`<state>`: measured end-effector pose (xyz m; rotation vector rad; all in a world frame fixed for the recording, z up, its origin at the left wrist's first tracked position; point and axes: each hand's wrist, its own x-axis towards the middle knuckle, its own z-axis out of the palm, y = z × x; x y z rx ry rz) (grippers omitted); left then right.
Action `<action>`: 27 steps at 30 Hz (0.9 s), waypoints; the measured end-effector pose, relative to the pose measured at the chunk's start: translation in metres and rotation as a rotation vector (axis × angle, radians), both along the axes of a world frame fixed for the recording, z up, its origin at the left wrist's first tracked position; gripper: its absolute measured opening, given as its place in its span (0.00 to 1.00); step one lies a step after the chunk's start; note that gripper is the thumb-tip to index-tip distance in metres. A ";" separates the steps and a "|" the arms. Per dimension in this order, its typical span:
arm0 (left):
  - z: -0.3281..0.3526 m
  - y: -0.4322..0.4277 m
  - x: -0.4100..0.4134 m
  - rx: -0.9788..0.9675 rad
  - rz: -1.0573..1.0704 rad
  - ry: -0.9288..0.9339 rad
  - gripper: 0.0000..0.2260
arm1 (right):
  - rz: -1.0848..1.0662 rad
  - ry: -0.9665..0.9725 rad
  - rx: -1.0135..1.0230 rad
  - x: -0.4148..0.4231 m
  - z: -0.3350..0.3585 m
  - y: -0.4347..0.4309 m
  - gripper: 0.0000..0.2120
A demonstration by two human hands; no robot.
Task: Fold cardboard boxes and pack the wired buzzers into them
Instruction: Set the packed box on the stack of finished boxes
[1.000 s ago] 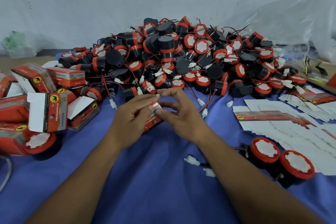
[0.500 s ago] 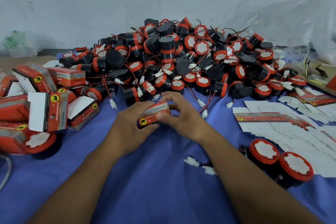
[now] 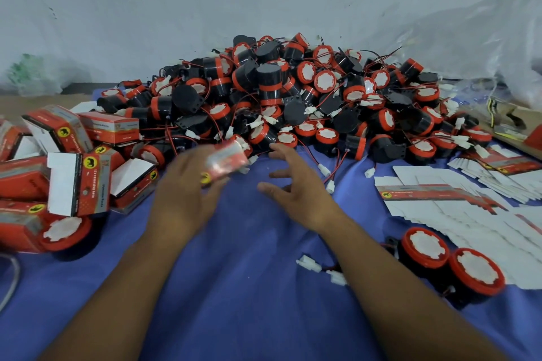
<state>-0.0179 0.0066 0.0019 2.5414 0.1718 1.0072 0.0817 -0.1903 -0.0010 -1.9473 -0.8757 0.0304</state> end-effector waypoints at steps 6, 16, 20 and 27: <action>0.017 0.063 -0.027 0.240 0.550 -0.171 0.21 | -0.512 -0.211 -0.469 0.035 0.033 -0.052 0.22; 0.020 0.069 -0.030 0.257 0.658 0.096 0.27 | -0.762 0.213 -0.959 0.054 0.049 -0.132 0.13; 0.022 0.062 -0.027 0.256 0.599 0.054 0.29 | -0.936 0.036 -0.746 0.048 0.058 -0.123 0.14; 0.013 0.062 -0.023 0.274 0.576 0.105 0.21 | -1.150 -0.321 -0.324 0.037 0.087 -0.119 0.09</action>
